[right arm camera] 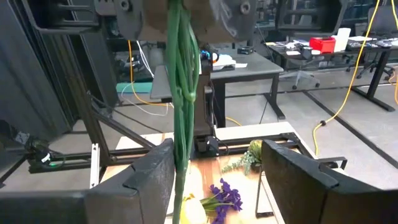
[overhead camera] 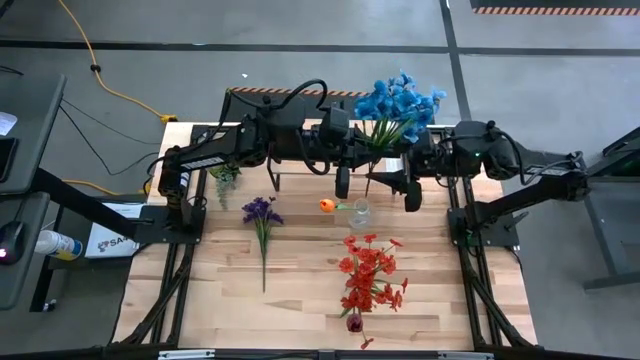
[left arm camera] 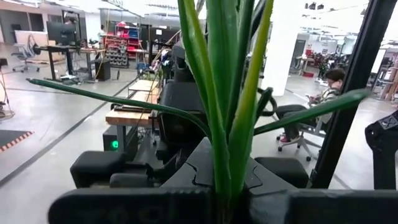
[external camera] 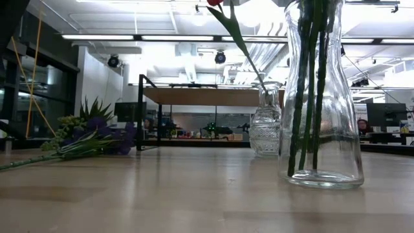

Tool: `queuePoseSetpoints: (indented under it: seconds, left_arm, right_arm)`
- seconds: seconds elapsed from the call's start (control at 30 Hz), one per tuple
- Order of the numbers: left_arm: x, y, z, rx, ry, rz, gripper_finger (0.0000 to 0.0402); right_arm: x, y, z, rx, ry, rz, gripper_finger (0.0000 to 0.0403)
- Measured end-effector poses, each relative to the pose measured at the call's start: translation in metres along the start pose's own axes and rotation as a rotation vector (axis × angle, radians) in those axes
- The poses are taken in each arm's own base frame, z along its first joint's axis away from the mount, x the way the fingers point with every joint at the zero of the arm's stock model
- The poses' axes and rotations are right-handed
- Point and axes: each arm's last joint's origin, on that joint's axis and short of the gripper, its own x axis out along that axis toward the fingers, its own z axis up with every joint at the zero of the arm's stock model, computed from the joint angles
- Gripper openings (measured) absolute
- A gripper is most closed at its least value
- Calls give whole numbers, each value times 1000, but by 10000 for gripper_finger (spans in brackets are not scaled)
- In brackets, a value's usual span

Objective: Pick and place flowers into a vace then onto a shelf
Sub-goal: Put the blue flowers into the top transparent vase

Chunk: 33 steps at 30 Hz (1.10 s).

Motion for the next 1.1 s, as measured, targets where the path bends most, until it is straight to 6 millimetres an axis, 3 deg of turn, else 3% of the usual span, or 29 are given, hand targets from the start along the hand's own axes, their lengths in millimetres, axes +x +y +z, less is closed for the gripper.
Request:
queuePoseSetpoints:
  seconds: [0.5,0.73,0.97,1.1]
  left_arm:
    - [0,1,-4,-8,32,8,41]
    - [2,1,-9,-26,52,11,41]
    - [2,1,-9,-35,54,13,41]
    - [2,1,-10,-41,56,14,41]
  right_arm:
    - [-1,-1,1,1,-13,-42,177]
    - [-1,-1,2,-6,-23,-47,115]
    - [-1,-1,2,-9,-22,-46,20]
    - [-1,-1,2,0,-23,-47,14]
